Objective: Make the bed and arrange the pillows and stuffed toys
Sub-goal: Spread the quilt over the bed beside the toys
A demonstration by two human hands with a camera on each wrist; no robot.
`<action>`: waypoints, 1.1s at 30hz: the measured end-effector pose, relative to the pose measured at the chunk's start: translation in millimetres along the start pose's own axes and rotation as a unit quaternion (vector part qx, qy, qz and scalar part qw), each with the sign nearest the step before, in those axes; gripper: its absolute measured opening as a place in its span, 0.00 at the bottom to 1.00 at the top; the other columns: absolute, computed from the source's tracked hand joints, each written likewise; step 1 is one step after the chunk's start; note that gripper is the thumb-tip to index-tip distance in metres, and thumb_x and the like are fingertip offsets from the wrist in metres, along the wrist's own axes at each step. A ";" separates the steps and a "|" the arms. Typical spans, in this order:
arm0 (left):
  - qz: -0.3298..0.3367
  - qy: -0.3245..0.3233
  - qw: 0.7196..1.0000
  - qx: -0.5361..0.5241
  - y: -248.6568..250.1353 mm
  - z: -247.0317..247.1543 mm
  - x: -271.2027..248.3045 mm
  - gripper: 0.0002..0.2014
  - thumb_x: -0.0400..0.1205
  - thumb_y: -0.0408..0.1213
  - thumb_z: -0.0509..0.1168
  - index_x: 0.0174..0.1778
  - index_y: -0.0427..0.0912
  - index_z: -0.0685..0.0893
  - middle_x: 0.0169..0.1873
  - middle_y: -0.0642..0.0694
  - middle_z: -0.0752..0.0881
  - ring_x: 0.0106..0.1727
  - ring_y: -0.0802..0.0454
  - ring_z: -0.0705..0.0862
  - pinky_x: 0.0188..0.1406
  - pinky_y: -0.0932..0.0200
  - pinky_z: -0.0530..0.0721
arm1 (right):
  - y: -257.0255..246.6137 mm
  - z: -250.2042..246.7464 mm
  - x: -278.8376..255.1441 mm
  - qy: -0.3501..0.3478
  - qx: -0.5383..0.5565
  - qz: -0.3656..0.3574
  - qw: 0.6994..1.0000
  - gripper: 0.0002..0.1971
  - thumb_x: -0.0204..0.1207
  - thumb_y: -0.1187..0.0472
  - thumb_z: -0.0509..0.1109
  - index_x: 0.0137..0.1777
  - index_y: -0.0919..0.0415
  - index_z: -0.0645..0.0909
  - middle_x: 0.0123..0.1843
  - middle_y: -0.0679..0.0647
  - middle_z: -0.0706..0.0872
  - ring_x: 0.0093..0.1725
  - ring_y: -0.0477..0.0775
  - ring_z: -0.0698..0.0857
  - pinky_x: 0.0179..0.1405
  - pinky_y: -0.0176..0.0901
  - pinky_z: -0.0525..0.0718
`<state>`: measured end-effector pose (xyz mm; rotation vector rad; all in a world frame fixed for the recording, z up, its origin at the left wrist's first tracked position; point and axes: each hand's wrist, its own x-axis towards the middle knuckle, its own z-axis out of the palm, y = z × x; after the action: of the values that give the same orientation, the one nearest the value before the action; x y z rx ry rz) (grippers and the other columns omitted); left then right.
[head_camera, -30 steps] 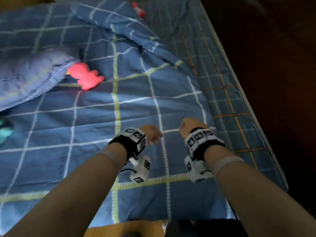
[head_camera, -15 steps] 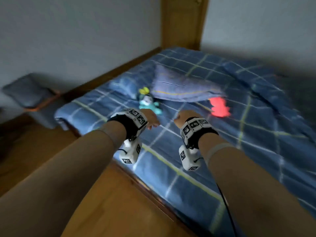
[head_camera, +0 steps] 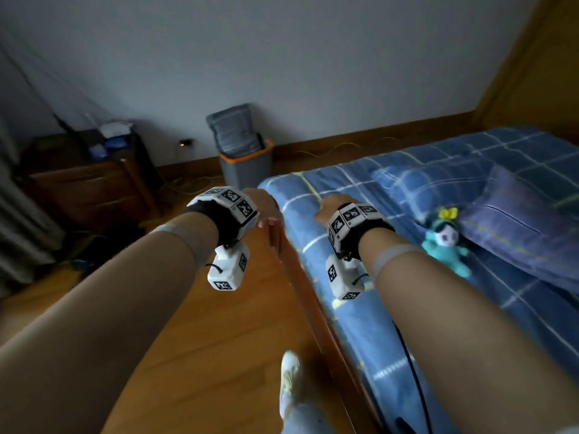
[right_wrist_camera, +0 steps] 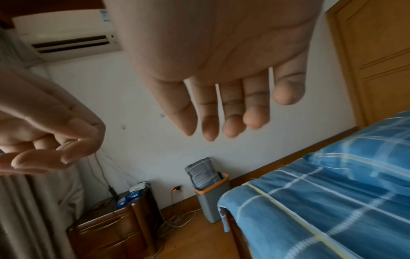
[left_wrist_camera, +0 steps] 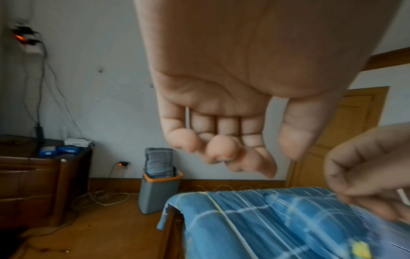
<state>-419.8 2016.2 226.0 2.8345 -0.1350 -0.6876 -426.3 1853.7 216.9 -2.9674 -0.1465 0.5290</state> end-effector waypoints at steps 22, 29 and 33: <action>-0.147 0.017 0.987 -0.060 -327.5 -291.8 405.6 0.18 0.86 0.45 0.55 0.36 0.39 0.81 0.28 0.50 0.79 0.27 0.57 0.75 0.28 0.66 0.70 | -294.7 -143.3 584.5 0.013 0.010 -0.125 0.992 0.15 0.72 0.51 0.63 0.29 0.59 0.73 0.35 0.53 0.81 0.36 0.57 0.79 0.42 0.46 0.84; -0.117 0.036 0.978 -0.170 -374.6 -399.9 561.5 0.18 0.83 0.39 0.61 0.26 0.40 0.76 0.17 0.47 0.77 0.18 0.55 0.74 0.23 0.64 0.68 | -305.4 -207.8 740.7 0.002 -0.046 -0.066 0.997 0.08 0.69 0.47 0.64 0.38 0.50 0.71 0.45 0.52 0.78 0.45 0.57 0.76 0.53 0.52 0.81; -0.037 0.002 0.992 -0.121 -341.7 -433.4 663.5 0.19 0.84 0.40 0.59 0.25 0.41 0.74 0.21 0.47 0.76 0.22 0.54 0.73 0.20 0.67 0.71 | -250.5 -236.9 793.6 0.014 0.017 -0.002 1.000 0.09 0.78 0.55 0.63 0.37 0.51 0.69 0.34 0.49 0.69 0.46 0.54 0.71 0.48 0.45 0.73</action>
<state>380.9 2338.1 228.1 2.6191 0.0508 -0.6649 379.4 2169.1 204.4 -2.9398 -0.1402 0.4850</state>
